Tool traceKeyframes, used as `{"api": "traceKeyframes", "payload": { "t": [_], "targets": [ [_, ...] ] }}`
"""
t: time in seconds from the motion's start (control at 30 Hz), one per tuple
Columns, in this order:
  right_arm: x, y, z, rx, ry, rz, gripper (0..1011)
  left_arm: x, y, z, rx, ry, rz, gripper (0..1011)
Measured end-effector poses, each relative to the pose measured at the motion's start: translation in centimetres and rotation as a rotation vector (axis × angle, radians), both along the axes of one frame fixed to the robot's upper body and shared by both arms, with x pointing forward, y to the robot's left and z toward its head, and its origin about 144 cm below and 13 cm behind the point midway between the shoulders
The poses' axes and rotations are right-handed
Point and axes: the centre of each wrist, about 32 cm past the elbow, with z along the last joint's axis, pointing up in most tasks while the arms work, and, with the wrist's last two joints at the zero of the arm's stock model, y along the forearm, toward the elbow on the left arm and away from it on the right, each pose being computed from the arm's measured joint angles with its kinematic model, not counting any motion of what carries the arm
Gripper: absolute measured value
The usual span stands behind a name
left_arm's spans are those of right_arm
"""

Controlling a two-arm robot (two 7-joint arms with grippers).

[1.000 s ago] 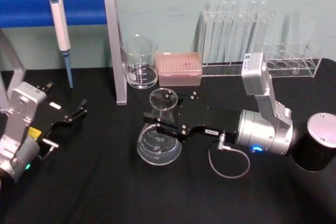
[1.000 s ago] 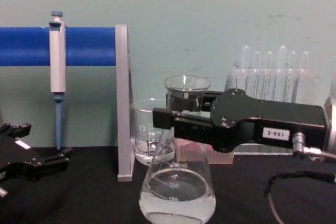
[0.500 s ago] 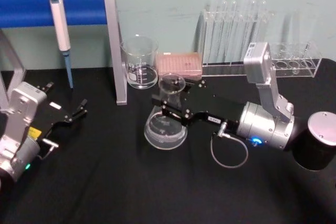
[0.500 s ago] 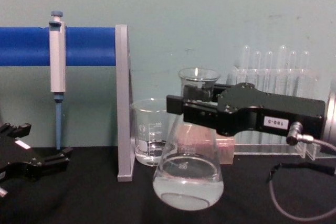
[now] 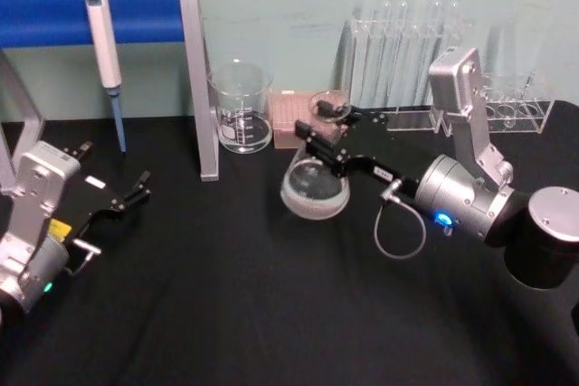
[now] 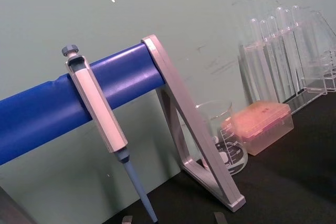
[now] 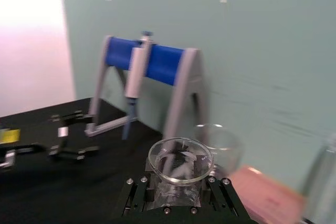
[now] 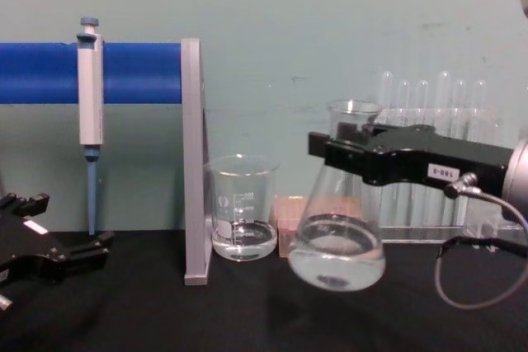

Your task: Grasp the erlenmeyer flask with one hand, shake it three times, then place it back.

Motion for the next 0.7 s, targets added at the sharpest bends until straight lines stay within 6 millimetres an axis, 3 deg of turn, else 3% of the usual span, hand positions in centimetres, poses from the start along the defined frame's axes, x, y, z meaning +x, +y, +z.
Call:
{"api": "traceKeyframes", "payload": {
  "t": [0.7],
  "targets": [
    [1.1, -0.1, -0.4, 0.024, 0.024, -0.406, 457, 0.0, 0.0, 0.0, 0.000, 0.000, 0.000, 1001]
  ]
}}
